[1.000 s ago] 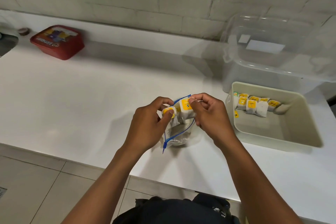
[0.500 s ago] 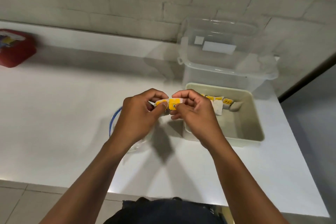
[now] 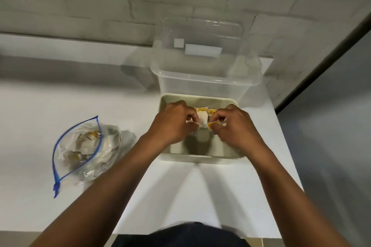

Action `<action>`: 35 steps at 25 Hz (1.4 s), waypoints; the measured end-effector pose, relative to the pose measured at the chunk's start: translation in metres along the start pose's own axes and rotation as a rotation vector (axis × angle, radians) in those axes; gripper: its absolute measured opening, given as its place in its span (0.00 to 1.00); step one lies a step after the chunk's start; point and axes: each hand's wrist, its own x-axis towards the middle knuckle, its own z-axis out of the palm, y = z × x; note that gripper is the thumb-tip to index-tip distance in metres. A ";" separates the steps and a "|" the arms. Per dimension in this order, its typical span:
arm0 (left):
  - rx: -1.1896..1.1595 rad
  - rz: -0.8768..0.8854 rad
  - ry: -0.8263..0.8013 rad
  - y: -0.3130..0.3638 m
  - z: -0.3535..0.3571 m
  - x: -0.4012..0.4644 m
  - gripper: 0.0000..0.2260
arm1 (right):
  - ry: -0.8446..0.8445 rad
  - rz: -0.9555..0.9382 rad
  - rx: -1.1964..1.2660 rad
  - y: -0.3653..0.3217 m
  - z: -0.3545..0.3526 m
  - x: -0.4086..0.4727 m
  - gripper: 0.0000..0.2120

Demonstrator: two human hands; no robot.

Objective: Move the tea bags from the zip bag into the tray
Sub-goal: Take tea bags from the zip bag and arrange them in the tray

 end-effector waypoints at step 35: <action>0.562 0.030 0.041 0.009 0.101 0.099 0.09 | -0.136 0.208 -0.353 0.072 0.017 0.059 0.09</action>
